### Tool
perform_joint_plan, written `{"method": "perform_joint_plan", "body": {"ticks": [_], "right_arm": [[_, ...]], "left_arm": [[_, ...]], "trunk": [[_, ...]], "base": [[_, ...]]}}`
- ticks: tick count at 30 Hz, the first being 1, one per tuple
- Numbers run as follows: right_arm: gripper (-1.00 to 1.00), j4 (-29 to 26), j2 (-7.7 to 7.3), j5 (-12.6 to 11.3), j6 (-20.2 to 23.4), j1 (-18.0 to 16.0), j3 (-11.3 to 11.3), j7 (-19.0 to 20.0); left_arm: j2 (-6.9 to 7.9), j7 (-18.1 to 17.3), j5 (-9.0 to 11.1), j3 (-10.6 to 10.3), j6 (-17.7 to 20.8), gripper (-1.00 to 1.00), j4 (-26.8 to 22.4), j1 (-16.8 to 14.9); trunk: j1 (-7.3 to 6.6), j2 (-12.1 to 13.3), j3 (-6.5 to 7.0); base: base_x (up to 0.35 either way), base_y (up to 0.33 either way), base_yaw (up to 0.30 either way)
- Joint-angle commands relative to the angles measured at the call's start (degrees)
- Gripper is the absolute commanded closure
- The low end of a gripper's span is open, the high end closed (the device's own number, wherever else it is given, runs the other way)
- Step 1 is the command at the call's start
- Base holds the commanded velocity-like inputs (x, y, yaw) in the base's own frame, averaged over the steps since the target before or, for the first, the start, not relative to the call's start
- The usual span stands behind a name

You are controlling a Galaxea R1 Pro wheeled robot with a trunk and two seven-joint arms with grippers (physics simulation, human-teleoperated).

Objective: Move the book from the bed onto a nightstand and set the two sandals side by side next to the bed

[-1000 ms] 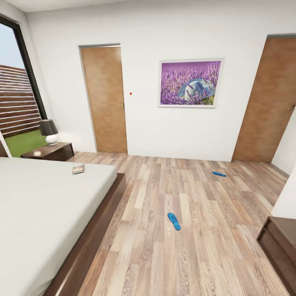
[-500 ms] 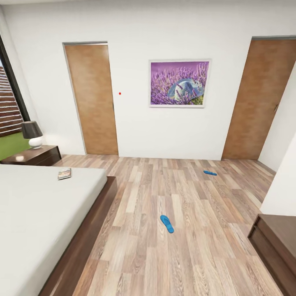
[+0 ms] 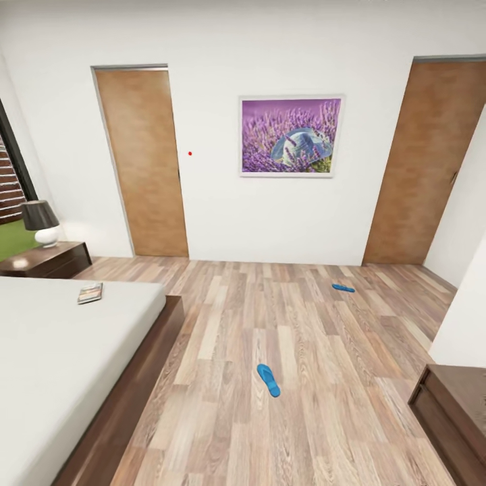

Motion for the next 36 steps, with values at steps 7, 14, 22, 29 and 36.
{"method": "perform_joint_plan", "body": {"ticks": [7, 14, 22, 29, 36], "right_arm": [[-1.00, 0.06, 0.01, -0.02, -0.23, -0.05, -0.10, 0.03], [-1.00, 0.05, 0.01, -0.08, -0.24, -0.05, -0.10, 0.01], [-1.00, 0.03, 0.01, -0.10, -0.23, -0.05, -0.15, 0.02], [-1.00, 0.06, 0.01, -0.11, -0.24, -0.05, -0.15, 0.03], [-1.00, 0.06, 0.01, -0.11, -0.24, -0.05, -0.14, 0.02]], "left_arm": [[-0.03, -0.09, 0.34, 0.10, -0.17, -1.00, 0.01, -0.02], [-0.03, -0.09, 0.34, 0.12, -0.18, -1.00, 0.01, -0.02], [-0.03, -0.09, 0.34, 0.13, -0.18, -1.00, 0.01, -0.02], [-0.03, -0.09, 0.34, 0.10, -0.18, -1.00, 0.01, -0.02], [-0.03, -0.09, 0.34, 0.10, -0.18, -1.00, 0.01, -0.02]], "trunk": [[0.00, -0.03, -0.06], [0.00, -0.03, -0.06], [0.00, -0.03, -0.06], [0.00, -0.03, -0.06], [0.00, -0.03, -0.06]], "base": [[0.023, -0.019, -0.236], [0.002, -0.002, -0.278], [0.000, 0.000, -0.282], [0.000, 0.000, -0.282], [0.000, 0.000, -0.282]]}}
